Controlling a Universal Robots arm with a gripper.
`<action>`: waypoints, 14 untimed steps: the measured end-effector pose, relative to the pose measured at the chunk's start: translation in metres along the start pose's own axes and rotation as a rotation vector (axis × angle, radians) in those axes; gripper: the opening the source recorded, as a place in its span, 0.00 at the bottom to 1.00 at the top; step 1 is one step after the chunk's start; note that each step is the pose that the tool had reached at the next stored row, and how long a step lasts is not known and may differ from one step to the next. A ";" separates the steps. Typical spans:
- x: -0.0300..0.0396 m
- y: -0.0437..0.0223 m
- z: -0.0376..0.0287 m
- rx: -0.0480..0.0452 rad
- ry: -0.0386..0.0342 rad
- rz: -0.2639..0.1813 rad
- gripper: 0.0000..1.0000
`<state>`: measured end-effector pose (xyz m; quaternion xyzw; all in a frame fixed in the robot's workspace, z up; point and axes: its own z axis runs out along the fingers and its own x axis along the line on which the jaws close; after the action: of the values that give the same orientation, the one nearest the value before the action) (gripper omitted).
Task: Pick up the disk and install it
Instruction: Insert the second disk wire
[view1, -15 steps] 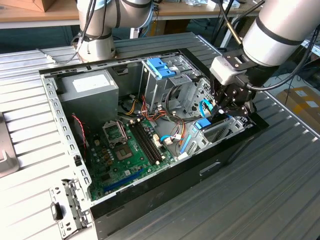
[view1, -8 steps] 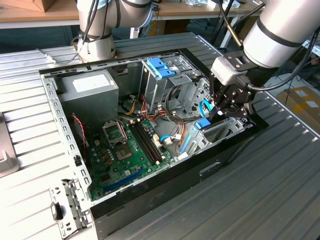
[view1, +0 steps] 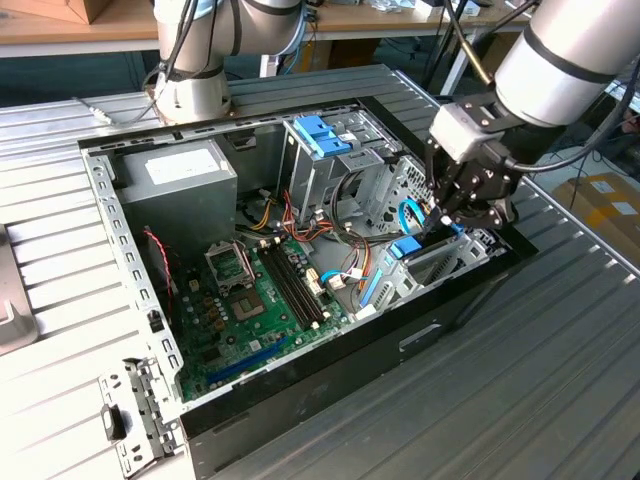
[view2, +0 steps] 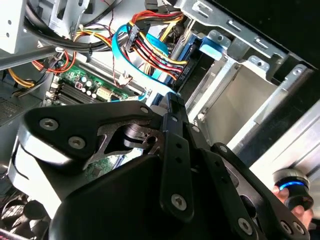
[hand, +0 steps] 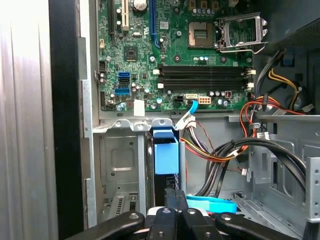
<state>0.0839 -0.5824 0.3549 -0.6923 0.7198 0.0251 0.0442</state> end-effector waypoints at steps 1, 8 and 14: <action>-0.0003 -0.0009 -0.0030 0.0001 0.0004 0.000 0.10; -0.0015 -0.0123 -0.0099 -0.0028 0.0008 0.000 0.10; -0.0025 -0.0272 -0.0142 -0.0073 0.0008 0.001 0.10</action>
<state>0.1108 -0.5824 0.3700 -0.6923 0.7199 0.0275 0.0414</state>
